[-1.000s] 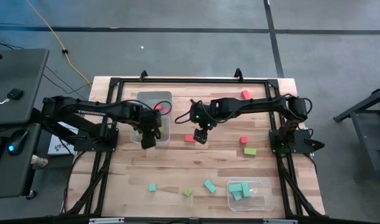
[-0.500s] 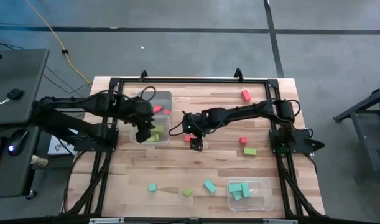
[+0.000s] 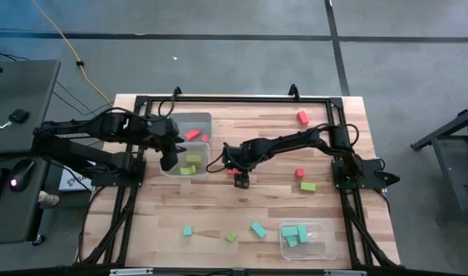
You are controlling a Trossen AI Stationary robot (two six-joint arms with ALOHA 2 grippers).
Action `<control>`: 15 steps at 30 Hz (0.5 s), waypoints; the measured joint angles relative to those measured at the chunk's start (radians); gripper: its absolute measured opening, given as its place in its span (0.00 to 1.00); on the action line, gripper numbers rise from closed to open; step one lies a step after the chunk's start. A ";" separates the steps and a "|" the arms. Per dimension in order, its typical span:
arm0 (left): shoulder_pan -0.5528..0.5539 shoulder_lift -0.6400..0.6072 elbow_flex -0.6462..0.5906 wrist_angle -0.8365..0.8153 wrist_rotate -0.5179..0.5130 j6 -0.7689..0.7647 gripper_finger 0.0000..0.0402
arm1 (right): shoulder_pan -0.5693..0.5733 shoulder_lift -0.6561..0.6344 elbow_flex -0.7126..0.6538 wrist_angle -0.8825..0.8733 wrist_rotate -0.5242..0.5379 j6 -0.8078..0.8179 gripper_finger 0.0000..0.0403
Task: Sort & place blocks by color
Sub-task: Put the orange block into the gray bin
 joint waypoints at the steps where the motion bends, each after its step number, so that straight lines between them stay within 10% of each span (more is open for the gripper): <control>1: 0.000 -0.001 0.000 -0.001 0.000 0.000 0.26 | 0.000 0.003 0.000 0.005 0.009 0.000 0.63; 15: 0.000 -0.003 0.000 -0.001 0.000 0.000 0.26 | -0.001 0.036 0.001 0.022 0.028 0.004 0.54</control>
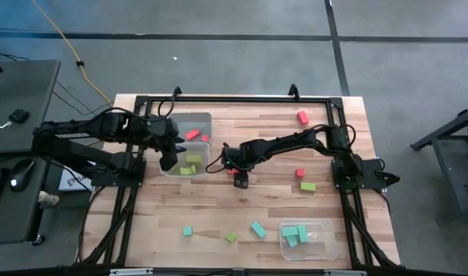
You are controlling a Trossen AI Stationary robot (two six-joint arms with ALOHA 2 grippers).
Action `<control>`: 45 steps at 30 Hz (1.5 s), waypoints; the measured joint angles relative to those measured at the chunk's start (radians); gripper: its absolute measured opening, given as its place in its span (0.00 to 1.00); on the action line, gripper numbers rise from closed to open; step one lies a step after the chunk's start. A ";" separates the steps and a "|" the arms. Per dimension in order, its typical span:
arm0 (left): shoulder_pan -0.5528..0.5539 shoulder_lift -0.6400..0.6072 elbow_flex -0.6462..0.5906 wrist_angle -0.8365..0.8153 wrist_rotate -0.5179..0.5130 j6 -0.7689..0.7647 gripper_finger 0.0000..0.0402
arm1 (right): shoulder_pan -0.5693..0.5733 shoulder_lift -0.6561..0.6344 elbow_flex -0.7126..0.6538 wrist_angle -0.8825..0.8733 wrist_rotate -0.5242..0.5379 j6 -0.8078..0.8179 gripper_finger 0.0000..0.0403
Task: Sort & place blocks by color
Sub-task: Put the orange block into the gray bin
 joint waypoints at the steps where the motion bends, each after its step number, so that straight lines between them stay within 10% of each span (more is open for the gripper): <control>1: 0.000 0.000 0.000 0.000 0.000 0.000 0.26 | 0.000 0.000 0.000 0.001 0.000 0.000 0.51; 8: 0.000 0.000 0.000 0.000 0.000 0.000 0.26 | 0.000 0.000 0.000 0.003 -0.004 0.035 0.26; 30: 0.104 0.001 0.000 0.051 -0.098 -0.311 0.26 | 0.002 -0.167 -0.002 -0.008 0.023 0.079 0.26; 45: 0.204 0.031 -0.001 0.279 0.073 -0.343 0.26 | 0.006 -0.320 0.000 0.138 0.241 0.092 0.26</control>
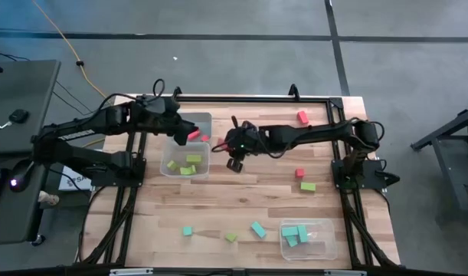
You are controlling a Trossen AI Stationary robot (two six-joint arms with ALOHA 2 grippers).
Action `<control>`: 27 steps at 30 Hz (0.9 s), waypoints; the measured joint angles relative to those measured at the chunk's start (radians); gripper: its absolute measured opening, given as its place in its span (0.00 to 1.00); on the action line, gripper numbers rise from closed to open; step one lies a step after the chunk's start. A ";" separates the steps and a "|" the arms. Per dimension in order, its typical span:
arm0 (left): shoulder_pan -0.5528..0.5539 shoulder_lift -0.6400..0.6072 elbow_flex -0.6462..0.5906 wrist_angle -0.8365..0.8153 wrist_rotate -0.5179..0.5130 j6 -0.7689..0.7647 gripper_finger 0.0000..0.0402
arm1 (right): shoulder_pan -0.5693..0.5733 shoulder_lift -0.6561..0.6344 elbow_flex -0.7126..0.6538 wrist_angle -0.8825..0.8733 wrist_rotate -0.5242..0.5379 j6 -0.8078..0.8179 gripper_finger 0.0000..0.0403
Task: Sort & place blocks by color
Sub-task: Put the orange block into the gray bin
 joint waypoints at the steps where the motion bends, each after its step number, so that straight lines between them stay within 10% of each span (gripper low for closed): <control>1: 0.003 0.008 0.000 0.000 0.007 -0.001 0.26 | 0.000 -0.002 0.000 0.007 0.014 -0.010 0.26; 27: 0.011 0.223 0.000 0.144 0.129 0.011 0.26 | 0.013 -0.004 0.000 0.164 0.173 -0.208 0.26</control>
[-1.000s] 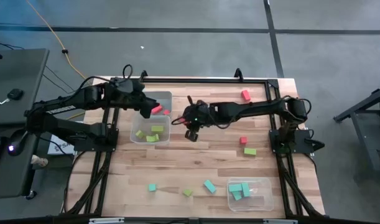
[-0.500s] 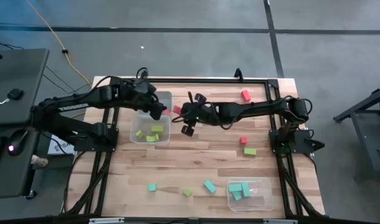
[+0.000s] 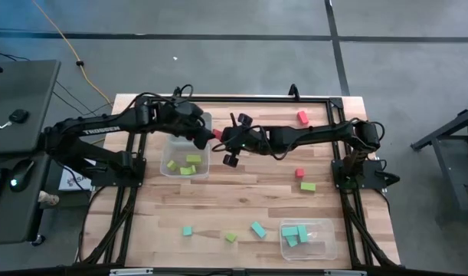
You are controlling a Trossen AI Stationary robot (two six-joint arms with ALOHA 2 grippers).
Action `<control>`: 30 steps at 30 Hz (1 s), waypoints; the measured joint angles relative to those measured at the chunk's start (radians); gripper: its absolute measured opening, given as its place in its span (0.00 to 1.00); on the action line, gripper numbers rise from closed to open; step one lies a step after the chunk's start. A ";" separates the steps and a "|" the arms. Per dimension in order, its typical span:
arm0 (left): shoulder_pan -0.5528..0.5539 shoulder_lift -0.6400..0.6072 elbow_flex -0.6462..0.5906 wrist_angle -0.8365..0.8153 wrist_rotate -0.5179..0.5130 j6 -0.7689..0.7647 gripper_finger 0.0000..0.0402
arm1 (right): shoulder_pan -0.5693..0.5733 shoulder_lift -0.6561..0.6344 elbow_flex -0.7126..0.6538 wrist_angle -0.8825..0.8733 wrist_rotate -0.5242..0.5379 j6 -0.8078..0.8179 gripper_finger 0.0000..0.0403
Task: Sort & place blocks by color
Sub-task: Put the orange block into the gray bin
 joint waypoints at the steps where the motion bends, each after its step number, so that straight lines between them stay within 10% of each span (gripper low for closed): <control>1: 0.000 0.005 0.000 0.004 0.000 0.000 0.26 | 0.001 0.000 0.000 0.005 0.001 -0.007 0.26; 30: 0.012 0.041 0.000 0.060 0.000 0.151 0.01 | 0.008 0.000 0.000 0.038 0.016 -0.043 0.27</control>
